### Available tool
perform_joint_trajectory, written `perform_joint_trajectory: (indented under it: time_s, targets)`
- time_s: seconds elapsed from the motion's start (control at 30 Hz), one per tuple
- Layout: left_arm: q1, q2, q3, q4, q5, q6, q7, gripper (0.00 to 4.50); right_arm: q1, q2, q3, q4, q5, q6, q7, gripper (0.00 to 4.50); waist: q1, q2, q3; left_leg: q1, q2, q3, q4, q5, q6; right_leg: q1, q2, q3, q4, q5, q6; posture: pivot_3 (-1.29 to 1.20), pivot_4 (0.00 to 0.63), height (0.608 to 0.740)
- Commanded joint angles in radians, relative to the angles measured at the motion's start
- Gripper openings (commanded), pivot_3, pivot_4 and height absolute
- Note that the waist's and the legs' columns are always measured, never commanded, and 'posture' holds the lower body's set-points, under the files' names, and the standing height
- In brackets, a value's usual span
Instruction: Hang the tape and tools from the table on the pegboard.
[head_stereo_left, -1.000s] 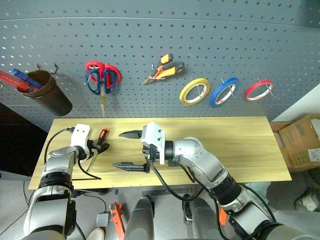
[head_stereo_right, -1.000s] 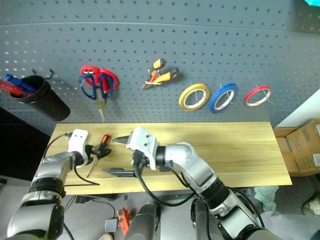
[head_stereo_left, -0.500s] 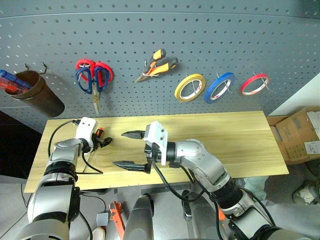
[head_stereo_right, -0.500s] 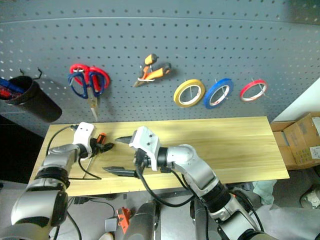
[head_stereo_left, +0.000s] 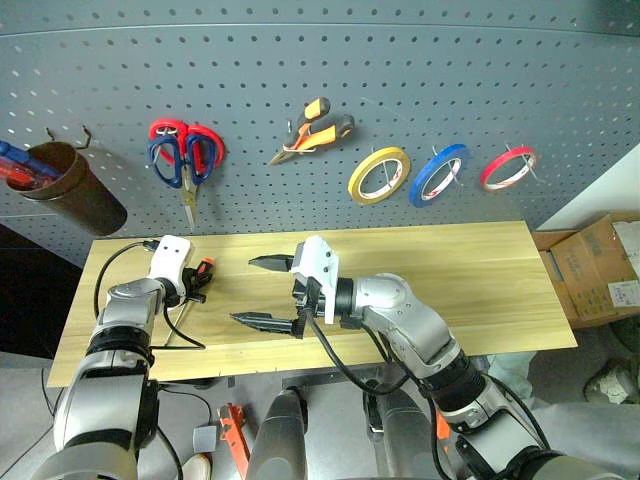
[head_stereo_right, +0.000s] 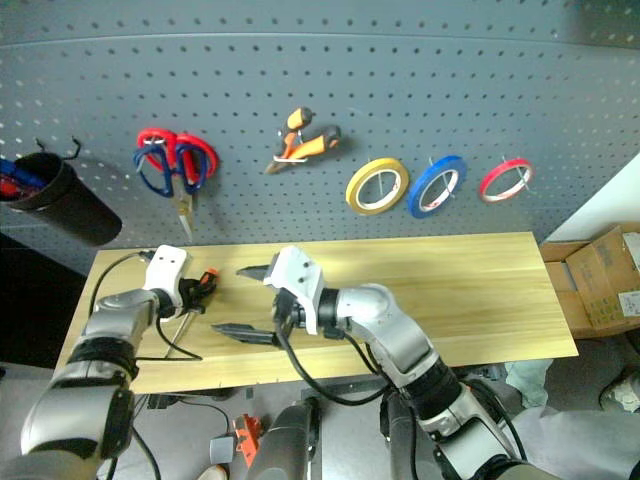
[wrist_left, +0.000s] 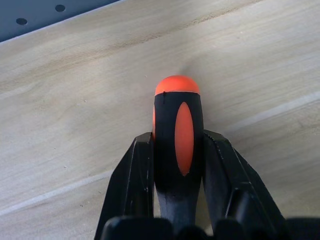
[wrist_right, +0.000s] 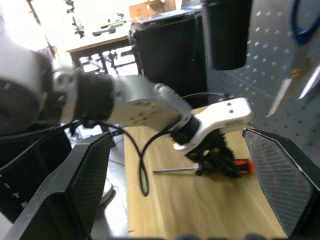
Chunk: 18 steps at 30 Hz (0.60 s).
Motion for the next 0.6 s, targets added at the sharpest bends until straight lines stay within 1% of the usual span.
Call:
perform_joint_trajectory:
  time_s: [0.03, 0.1, 0.13, 0.17, 0.23, 0.27, 0.33, 0.4, 0.47, 0.53, 0.57, 0.6]
  targets:
    - [0.204, 0.012, 0.082, -0.504, -0.096, 0.154, -0.001, 0.97, 0.043, -0.022, -0.107, -0.173, 0.116, 0.097, -0.029, 4.50, 0.003, -0.002, -0.002, -0.001, 0.001, 0.000, 0.000, -0.002, -0.004, 0.000, 0.000, 0.000, 0.000, 0.001, -0.002, 0.18, 0.237, 0.740]
    - [0.303, 0.004, 0.134, -0.744, -0.133, 0.248, 0.043, 0.97, 0.064, -0.029, -0.167, -0.231, 0.186, 0.162, -0.054, 4.50, 0.015, -0.006, -0.009, -0.005, 0.004, -0.006, 0.001, -0.004, -0.008, -0.003, -0.001, -0.002, -0.002, 0.002, -0.003, 0.21, 0.204, 0.740]
    - [0.348, 0.001, 0.179, -0.870, -0.146, 0.288, 0.074, 0.97, 0.075, -0.029, -0.199, -0.273, 0.225, 0.200, -0.080, 4.50, 0.022, -0.008, -0.012, -0.010, 0.004, -0.009, 0.001, -0.003, -0.011, -0.006, 0.000, -0.005, -0.003, 0.002, -0.003, 0.23, 0.191, 0.740]
    - [0.369, 0.004, 0.215, -0.958, -0.153, 0.308, 0.098, 0.97, 0.078, -0.024, -0.223, -0.300, 0.253, 0.227, -0.105, 4.50, 0.030, -0.009, -0.014, -0.014, 0.004, -0.012, 0.001, -0.001, -0.015, -0.010, 0.000, -0.007, -0.003, 0.002, -0.003, 0.24, 0.178, 0.740]
    - [0.366, 0.012, 0.280, -1.074, -0.176, 0.346, 0.136, 0.97, 0.073, -0.006, -0.262, -0.334, 0.300, 0.270, -0.154, 4.50, 0.039, -0.008, -0.021, -0.019, 0.004, -0.015, 0.001, 0.002, -0.020, -0.011, 0.000, -0.015, -0.004, 0.002, -0.004, 0.26, 0.157, 0.740]
    - [0.330, 0.028, 0.308, -1.100, -0.175, 0.339, 0.156, 0.97, 0.060, 0.010, -0.281, -0.337, 0.322, 0.282, -0.179, 4.50, 0.046, -0.008, -0.028, -0.020, 0.004, -0.018, 0.001, 0.003, -0.021, -0.011, 0.000, -0.020, -0.004, 0.002, -0.004, 0.28, 0.131, 0.740]
    - [0.228, 0.056, 0.352, -1.108, -0.171, 0.314, 0.205, 0.97, 0.027, 0.042, -0.311, -0.326, 0.348, 0.286, -0.219, 4.50, 0.063, -0.008, -0.050, -0.020, 0.001, -0.019, 0.000, 0.004, -0.022, -0.011, 0.004, -0.024, -0.004, 0.003, -0.006, 0.30, 0.104, 0.740]
    - [0.102, 0.083, 0.365, -1.052, -0.148, 0.259, 0.258, 0.97, -0.016, 0.070, -0.326, -0.291, 0.346, 0.264, -0.247, 4.50, 0.081, -0.010, -0.067, -0.020, 0.002, -0.021, 0.000, 0.006, -0.024, -0.010, 0.007, -0.028, -0.005, 0.004, -0.008, 0.32, 0.079, 0.740]
    - [-0.032, 0.108, 0.343, -0.948, -0.108, 0.181, 0.306, 0.97, -0.062, 0.097, -0.330, -0.243, 0.330, 0.225, -0.261, 4.50, 0.088, -0.010, -0.084, -0.019, 0.003, -0.020, 0.000, 0.009, -0.025, -0.009, 0.013, -0.028, -0.006, 0.004, -0.007, 0.33, 0.059, 0.740]
    - [-0.159, 0.117, 0.305, -0.822, -0.080, 0.091, 0.330, 0.97, -0.103, 0.117, -0.329, -0.185, 0.306, 0.175, -0.260, 4.50, 0.094, -0.009, -0.106, -0.011, 0.003, -0.020, -0.001, 0.010, -0.025, -0.001, 0.014, -0.028, -0.008, 0.005, -0.008, 0.34, 0.042, 0.740]
    - [-0.215, 0.117, 0.288, -0.759, -0.071, 0.049, 0.332, 0.97, -0.121, 0.125, -0.329, -0.156, 0.296, 0.151, -0.257, 4.50, 0.096, -0.009, -0.114, -0.009, 0.005, -0.020, -0.002, 0.011, -0.025, 0.002, 0.017, -0.028, -0.013, 0.007, -0.011, 0.34, 0.034, 0.740]
    - [-0.273, 0.117, 0.270, -0.690, -0.059, 0.002, 0.334, 0.97, -0.139, 0.131, -0.329, -0.128, 0.285, 0.125, -0.254, 4.50, 0.100, -0.009, -0.126, -0.006, 0.005, -0.019, -0.005, 0.012, -0.024, 0.005, 0.018, -0.028, -0.017, 0.009, -0.009, 0.33, 0.031, 0.740]
